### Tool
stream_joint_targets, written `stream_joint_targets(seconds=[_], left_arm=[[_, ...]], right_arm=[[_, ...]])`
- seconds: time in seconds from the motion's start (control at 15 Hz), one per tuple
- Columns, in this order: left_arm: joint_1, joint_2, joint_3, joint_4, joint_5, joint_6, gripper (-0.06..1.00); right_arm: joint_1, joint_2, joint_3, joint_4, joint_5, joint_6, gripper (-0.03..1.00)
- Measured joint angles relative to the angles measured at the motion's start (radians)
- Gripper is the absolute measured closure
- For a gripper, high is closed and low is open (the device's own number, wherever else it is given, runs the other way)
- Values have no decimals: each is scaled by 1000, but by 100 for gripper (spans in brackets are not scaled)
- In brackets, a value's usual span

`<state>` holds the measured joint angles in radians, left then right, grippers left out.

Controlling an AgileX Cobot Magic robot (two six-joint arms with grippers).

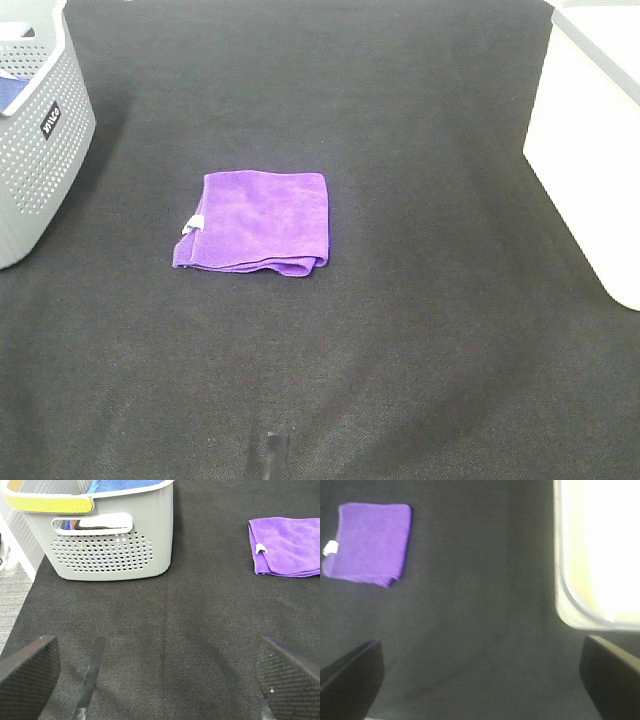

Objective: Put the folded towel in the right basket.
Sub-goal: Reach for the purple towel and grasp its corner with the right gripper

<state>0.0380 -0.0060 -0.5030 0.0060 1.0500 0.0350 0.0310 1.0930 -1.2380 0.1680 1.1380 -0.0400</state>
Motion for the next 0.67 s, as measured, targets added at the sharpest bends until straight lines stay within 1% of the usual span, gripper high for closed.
stream_joint_targets(seconds=[0.07, 0.2, 0.27, 0.4, 0.47, 0.6, 0.67], left_arm=[[0, 0, 0, 0, 0, 0, -5], [0, 0, 0, 0, 0, 0, -5], [0, 0, 0, 0, 0, 0, -5], [0, 0, 0, 0, 0, 0, -5], [0, 0, 0, 0, 0, 0, -5], [0, 0, 0, 0, 0, 0, -5], [0, 0, 0, 0, 0, 0, -5]], right_arm=[[0, 83, -41, 36, -21, 0, -1], [7, 224, -94, 177, -82, -22, -1], [40, 309, -109, 254, -122, -54, -1], [133, 496, -124, 408, -223, -158, -1], [174, 593, -141, 493, -250, -207, -1], [211, 788, -189, 601, -261, -288, 0], [212, 877, -218, 622, -262, -309, 0]])
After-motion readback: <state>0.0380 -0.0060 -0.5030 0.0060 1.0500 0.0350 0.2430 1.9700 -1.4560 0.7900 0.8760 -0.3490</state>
